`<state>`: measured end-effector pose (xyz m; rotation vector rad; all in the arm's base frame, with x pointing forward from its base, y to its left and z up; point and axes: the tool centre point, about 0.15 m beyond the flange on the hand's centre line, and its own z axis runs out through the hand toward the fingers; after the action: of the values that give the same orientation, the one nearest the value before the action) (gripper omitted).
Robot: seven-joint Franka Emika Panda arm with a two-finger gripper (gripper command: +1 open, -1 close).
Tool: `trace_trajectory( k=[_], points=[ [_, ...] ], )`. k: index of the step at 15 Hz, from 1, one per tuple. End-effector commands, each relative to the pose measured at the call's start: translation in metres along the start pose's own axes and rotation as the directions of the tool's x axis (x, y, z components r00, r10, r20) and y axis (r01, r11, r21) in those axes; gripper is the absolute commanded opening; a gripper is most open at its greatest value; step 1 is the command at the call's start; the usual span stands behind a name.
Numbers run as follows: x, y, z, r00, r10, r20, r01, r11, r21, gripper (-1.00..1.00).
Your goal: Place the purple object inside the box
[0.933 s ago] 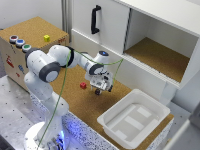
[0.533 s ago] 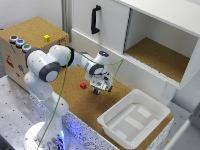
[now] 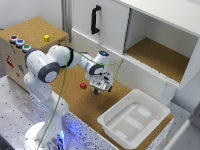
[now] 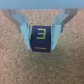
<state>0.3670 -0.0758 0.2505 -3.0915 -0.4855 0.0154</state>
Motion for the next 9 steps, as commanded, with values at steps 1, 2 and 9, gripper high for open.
trace_trajectory(
  k=[1,2,9],
  points=[
    [-0.032,0.028,-0.075,0.999,-0.004,-0.034,0.001,0.996,-0.084,-1.00],
    [-0.041,0.044,-0.083,0.998,-0.009,-0.060,0.004,0.997,-0.074,-1.00],
    [-0.090,0.135,-0.129,0.975,-0.157,-0.154,0.143,0.985,-0.096,-1.00]
  ],
)
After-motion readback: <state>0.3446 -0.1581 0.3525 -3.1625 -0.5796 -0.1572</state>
